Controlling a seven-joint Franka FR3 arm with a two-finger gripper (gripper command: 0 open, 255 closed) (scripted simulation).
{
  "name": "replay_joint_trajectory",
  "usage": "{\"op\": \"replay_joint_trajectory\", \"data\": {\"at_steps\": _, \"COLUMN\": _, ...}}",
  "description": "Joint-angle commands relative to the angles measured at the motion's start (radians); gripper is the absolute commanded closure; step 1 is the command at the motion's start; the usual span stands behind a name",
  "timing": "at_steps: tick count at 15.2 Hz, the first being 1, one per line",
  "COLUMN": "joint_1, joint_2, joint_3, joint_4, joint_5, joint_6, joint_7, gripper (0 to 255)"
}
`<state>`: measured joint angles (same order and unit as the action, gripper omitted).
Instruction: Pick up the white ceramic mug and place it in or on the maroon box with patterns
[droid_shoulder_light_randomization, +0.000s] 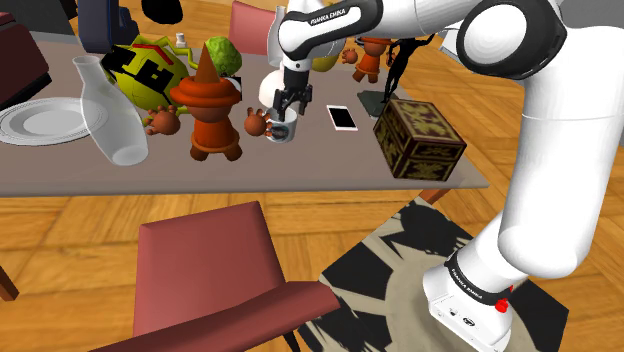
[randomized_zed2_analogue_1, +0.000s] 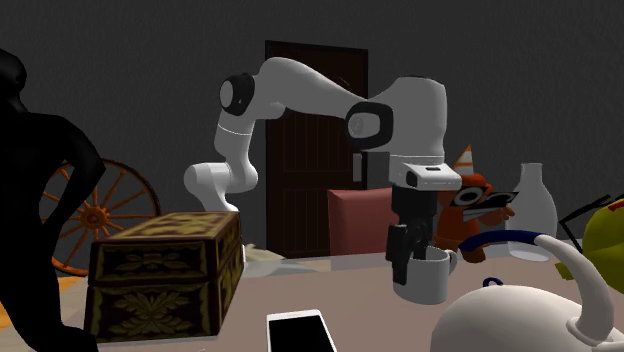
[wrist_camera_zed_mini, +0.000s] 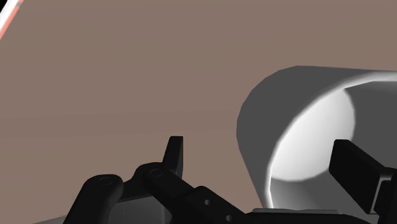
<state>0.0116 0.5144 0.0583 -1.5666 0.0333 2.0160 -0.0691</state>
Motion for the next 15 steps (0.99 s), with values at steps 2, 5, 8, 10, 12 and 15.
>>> {"op": "replay_joint_trajectory", "data": {"at_steps": 2, "joint_1": 0.000, "joint_2": 0.000, "joint_3": 0.000, "joint_4": -0.003, "joint_5": 0.000, "joint_6": 0.003, "joint_7": 0.000, "gripper": 0}}
{"op": "replay_joint_trajectory", "data": {"at_steps": 5, "joint_1": 0.000, "joint_2": 0.000, "joint_3": 0.000, "joint_4": -0.002, "joint_5": 0.000, "joint_6": 0.003, "joint_7": 0.000, "gripper": 0}}
{"op": "replay_joint_trajectory", "data": {"at_steps": 8, "joint_1": 0.000, "joint_2": 0.000, "joint_3": 0.000, "joint_4": -0.002, "joint_5": 0.000, "joint_6": 0.003, "joint_7": 0.000, "gripper": 255}}
{"op": "replay_joint_trajectory", "data": {"at_steps": 10, "joint_1": 0.000, "joint_2": 0.000, "joint_3": 0.000, "joint_4": -0.002, "joint_5": 0.000, "joint_6": 0.003, "joint_7": 0.000, "gripper": 255}}
{"op": "replay_joint_trajectory", "data": {"at_steps": 12, "joint_1": 0.000, "joint_2": 0.000, "joint_3": 0.000, "joint_4": -0.002, "joint_5": 0.000, "joint_6": 0.003, "joint_7": 0.000, "gripper": 255}}
{"op": "replay_joint_trajectory", "data": {"at_steps": 15, "joint_1": 0.000, "joint_2": 0.000, "joint_3": 0.000, "joint_4": -0.002, "joint_5": 0.000, "joint_6": 0.003, "joint_7": 0.000, "gripper": 255}}
